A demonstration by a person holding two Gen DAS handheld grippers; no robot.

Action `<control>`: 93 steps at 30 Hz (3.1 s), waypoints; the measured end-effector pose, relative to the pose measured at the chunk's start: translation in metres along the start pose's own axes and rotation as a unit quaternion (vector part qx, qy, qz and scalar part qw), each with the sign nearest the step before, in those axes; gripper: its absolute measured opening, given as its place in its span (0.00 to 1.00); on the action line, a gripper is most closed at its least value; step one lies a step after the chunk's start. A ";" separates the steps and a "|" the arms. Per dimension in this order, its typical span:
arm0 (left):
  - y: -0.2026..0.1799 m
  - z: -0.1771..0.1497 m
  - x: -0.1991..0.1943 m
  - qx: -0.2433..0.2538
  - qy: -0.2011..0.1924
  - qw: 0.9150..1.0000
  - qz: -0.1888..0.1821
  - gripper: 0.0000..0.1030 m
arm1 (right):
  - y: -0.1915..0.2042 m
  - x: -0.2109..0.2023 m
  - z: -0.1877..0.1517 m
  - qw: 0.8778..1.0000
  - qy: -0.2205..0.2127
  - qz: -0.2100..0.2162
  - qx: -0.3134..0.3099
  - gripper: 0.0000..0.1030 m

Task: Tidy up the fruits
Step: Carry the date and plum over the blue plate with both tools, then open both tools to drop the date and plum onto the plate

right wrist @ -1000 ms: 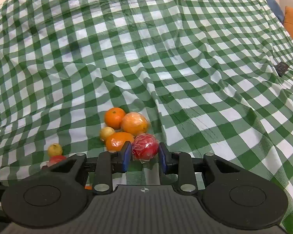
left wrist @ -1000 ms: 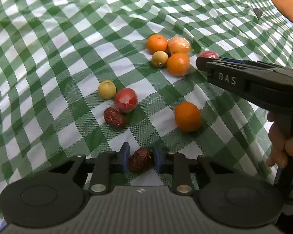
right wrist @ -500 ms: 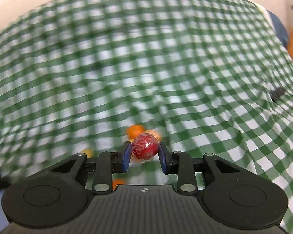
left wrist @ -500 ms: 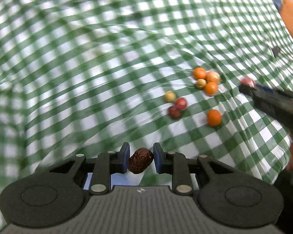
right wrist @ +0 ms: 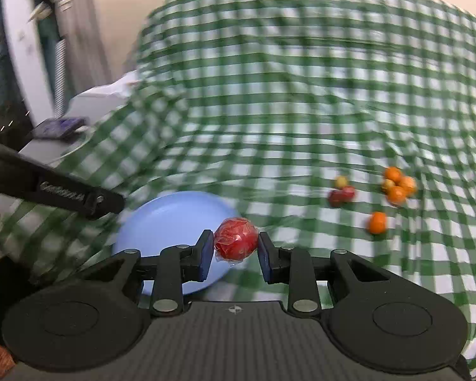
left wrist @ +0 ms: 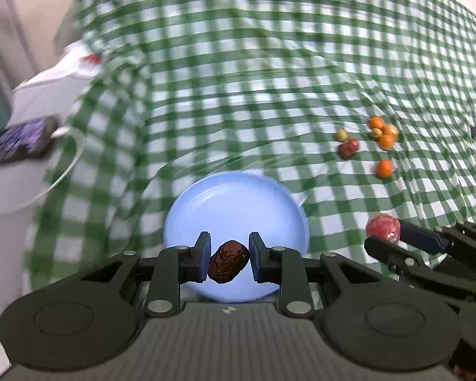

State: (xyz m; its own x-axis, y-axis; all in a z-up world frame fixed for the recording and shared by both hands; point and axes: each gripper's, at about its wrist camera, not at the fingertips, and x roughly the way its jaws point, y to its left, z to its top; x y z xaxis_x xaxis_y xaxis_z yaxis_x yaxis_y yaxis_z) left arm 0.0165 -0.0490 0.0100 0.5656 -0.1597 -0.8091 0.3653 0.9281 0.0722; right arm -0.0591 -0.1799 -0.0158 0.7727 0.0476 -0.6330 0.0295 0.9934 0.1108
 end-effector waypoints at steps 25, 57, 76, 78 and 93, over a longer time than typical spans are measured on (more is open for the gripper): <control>0.051 -0.022 -0.023 -0.080 -0.025 0.996 -0.009 0.27 | 0.049 -0.011 -0.006 0.996 0.040 0.021 -0.076 0.31; 0.037 0.038 0.099 -0.065 0.018 0.998 -0.006 0.27 | 0.028 0.102 0.012 0.993 0.099 0.015 -0.065 0.31; 0.035 0.035 0.135 -0.035 0.018 0.999 0.011 1.00 | 0.030 0.136 0.019 0.990 0.111 0.026 -0.078 0.57; 0.034 0.035 0.121 -0.027 -0.008 0.999 0.015 1.00 | 0.031 0.129 0.023 0.992 0.096 0.019 -0.078 0.79; 0.043 -0.040 0.022 -0.034 0.009 0.999 0.038 1.00 | 0.033 0.038 -0.006 0.991 0.125 0.022 -0.027 0.96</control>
State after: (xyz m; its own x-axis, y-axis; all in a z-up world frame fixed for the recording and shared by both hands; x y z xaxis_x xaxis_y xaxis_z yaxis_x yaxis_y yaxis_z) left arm 0.0149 0.0009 -0.0275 0.5760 -0.0830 -0.8132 0.2702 0.9582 0.0936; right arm -0.0328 -0.1452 -0.0404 0.5903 0.1094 -0.7997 -0.0396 0.9935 0.1067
